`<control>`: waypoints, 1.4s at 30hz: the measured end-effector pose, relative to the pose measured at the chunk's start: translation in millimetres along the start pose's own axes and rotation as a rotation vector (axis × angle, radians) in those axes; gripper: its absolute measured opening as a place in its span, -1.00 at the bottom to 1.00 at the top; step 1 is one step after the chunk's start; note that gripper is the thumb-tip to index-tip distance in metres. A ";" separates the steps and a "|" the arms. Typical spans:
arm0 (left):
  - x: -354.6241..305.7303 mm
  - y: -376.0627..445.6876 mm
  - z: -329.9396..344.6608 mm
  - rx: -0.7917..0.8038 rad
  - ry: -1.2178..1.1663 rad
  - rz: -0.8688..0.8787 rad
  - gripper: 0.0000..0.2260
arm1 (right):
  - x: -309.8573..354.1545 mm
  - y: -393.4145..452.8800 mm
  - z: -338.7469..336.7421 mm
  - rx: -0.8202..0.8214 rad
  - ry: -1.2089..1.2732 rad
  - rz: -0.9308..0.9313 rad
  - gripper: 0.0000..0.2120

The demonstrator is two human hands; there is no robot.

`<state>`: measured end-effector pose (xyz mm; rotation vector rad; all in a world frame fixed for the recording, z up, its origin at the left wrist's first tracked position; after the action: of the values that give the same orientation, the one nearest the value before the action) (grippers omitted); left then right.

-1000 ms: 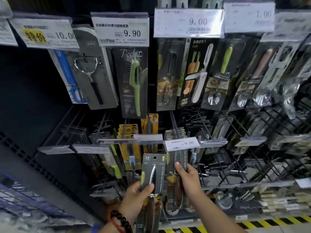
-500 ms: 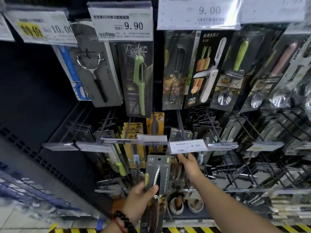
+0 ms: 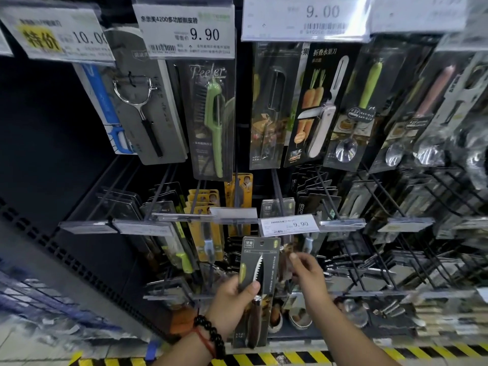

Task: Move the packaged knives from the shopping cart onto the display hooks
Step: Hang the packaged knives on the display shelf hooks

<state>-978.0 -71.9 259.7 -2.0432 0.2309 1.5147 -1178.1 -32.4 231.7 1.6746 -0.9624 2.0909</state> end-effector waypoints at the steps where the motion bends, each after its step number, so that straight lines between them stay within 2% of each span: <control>1: -1.2 1.4 4.8 0.009 -0.004 0.007 -0.89 | 2.0 -9.0 2.8 0.047 0.022 -0.014 -0.74; 4: -7.3 5.0 17.9 0.023 -0.031 0.031 -0.91 | 17.0 -31.9 18.0 0.228 0.080 -0.076 -0.60; 6: -11.4 7.0 26.3 0.045 -0.022 0.051 -0.90 | 28.8 -39.7 25.6 0.277 0.085 -0.121 -0.56; 12: -14.6 7.2 32.9 0.026 0.016 0.059 -0.94 | 48.6 -38.7 23.2 0.161 0.127 -0.171 -0.75; 16: -15.9 0.2 13.9 -0.057 0.100 0.052 -0.84 | 62.4 -36.5 21.6 0.096 0.105 -0.195 -0.75; 19: -36.1 -16.7 -1.6 -0.118 0.175 0.158 -0.78 | 72.0 -32.3 21.8 0.063 0.097 -0.236 -0.71; 23: -81.0 -39.8 -28.3 -0.303 0.216 0.374 -0.75 | 78.0 -27.1 22.7 0.041 0.089 -0.248 -0.67; 27: -126.8 -57.9 -47.9 -0.427 0.299 0.591 -0.68 | 78.2 -21.4 24.7 0.027 0.086 -0.213 -0.73; 30: -151.1 -68.0 -59.4 -0.573 0.469 0.747 -0.75 | 74.0 -16.9 24.9 0.031 0.080 -0.186 -0.81; 33: -167.8 -63.4 -62.6 -0.719 0.791 0.824 -0.59 | 73.1 -14.3 24.7 0.019 0.077 -0.164 -0.85; 37: -172.1 -28.2 -60.7 -0.678 1.222 0.682 -0.36 | 73.1 -11.0 25.7 0.006 0.052 -0.158 -0.85; 42: -172.4 -16.2 -58.9 -0.758 1.325 0.666 -0.48 | 71.8 -14.4 28.6 0.025 0.039 -0.176 -0.77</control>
<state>-981.0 -124.5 434.9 -3.5645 1.0217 0.1786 -1168.2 -53.3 306.8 1.6594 -0.7509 2.0188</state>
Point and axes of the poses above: each hand's wrist, its own y-axis towards the middle knuckle, its own z-axis out of the palm, x = y × z, the point moved 8 cm from there along y, towards the middle knuckle, and after that the axes turned 8 degrees about y, right-handed, at the moved point
